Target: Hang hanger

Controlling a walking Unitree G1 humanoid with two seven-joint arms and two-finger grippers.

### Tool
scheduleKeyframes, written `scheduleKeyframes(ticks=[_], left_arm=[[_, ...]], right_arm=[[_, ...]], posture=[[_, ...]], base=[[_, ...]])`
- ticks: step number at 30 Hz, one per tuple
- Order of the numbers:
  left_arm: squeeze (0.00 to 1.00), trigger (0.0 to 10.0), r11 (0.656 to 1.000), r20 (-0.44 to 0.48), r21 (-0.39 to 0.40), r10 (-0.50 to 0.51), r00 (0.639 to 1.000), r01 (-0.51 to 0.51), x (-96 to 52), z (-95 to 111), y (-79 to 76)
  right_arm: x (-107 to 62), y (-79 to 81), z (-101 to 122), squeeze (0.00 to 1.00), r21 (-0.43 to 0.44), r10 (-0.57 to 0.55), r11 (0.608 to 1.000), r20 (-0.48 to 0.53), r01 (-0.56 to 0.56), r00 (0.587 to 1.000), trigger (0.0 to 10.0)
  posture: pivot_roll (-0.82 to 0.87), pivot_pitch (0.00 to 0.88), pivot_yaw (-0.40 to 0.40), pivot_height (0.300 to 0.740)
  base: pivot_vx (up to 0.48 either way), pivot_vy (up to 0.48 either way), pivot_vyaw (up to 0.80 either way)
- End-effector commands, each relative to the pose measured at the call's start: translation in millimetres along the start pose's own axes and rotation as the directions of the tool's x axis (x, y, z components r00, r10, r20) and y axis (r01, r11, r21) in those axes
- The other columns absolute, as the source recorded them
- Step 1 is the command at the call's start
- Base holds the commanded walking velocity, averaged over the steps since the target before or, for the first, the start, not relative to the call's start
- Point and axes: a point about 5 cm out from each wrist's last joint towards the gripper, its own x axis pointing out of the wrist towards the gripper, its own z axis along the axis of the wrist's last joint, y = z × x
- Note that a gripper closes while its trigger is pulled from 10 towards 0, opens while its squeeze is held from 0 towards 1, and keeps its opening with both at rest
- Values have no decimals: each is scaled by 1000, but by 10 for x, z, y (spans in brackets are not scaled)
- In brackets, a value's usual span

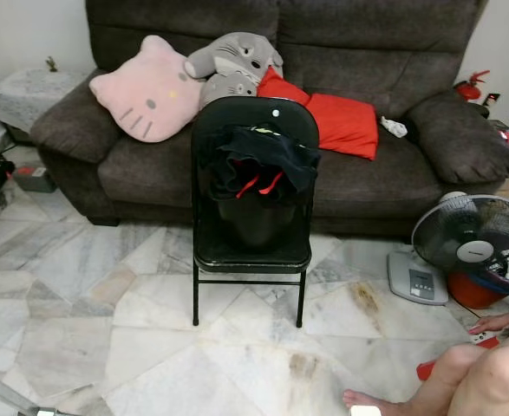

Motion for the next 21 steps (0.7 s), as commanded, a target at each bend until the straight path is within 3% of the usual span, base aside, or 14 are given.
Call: scheduleKeyframes(ticks=[1, 15, 21], left_arm=[[0, 10000, 998, -48, 9, -60, 997, 61, -14, -126, -149], [0, 10000, 998, -46, 9, -60, 997, 60, -13, -119, -142], [0, 10000, 998, -44, 7, -60, 997, 60, -12, -114, -143]], right_arm=[[-5, -2, -32, 0, -3, -4, 1000, -10, 4, 1000, 10000], [-4, 3, -25, 0, 16, -9, 1000, -3, 9, 1000, 10000], [-3, 0, -24, 0, 15, -8, 1000, -7, 8, 1000, 10000]], posture=[[-7, 66, -41, 740], [-6, 83, -41, 740], [-7, 87, -43, 740]], base=[[0, 0, 0], [0, 0, 0], [0, 0, -655]])
